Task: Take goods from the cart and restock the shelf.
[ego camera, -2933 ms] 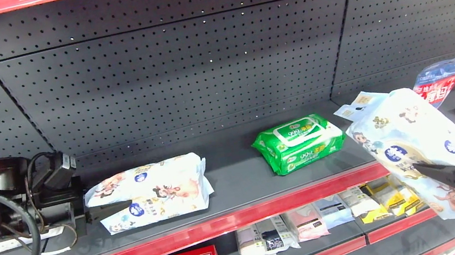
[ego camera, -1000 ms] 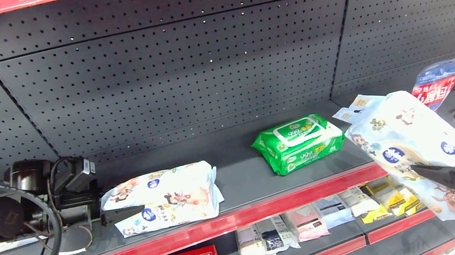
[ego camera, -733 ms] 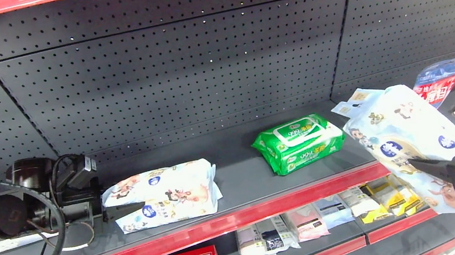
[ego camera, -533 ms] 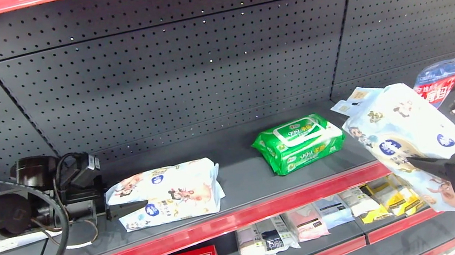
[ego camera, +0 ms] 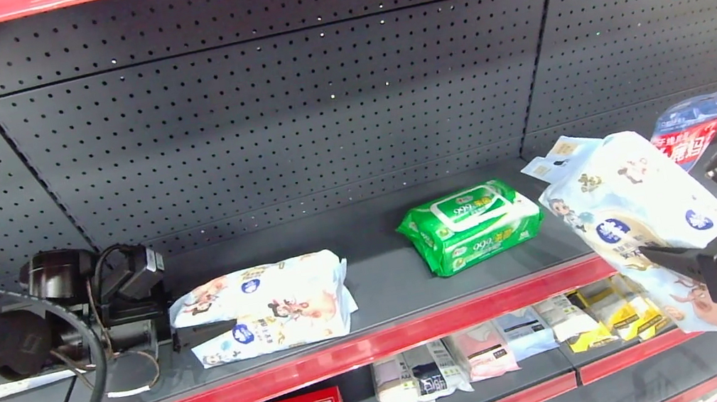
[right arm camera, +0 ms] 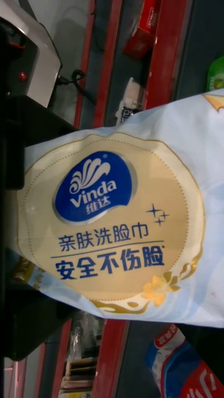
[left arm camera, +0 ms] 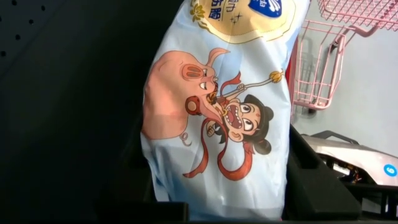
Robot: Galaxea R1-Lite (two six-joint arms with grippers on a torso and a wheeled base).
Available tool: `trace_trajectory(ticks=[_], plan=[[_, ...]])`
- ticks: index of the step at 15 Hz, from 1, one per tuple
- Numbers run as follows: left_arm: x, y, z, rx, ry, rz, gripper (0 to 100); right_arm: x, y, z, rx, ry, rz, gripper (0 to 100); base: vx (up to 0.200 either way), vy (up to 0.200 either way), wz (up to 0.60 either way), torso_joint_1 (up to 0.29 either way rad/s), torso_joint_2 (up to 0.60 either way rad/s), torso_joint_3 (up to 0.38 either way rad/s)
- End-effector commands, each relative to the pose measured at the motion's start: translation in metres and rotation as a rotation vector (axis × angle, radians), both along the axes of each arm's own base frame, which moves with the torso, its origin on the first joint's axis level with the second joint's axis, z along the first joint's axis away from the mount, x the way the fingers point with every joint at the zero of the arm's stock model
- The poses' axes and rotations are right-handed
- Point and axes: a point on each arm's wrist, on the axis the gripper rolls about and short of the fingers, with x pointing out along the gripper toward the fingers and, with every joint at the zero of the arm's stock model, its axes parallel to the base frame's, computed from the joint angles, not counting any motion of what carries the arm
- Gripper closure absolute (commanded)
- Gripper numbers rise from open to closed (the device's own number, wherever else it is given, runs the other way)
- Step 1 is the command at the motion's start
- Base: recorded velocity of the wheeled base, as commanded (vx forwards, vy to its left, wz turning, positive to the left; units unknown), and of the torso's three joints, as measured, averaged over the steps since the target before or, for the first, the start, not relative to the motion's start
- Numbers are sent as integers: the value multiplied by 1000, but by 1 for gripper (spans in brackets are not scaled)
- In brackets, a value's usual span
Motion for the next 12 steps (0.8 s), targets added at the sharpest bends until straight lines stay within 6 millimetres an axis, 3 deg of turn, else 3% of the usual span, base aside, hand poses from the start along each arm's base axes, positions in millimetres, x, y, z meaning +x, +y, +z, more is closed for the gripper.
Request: trace_trajectory(ticks=[1,12], plan=[[-1,0,-1,8,5,5,100,1,0,-1,0,5,0,100,0,0,0,0,0,0],[-11,-3,4,82,8,61,100,8,1,-2,3,-16,0,100,0,0,0,0,0,0]])
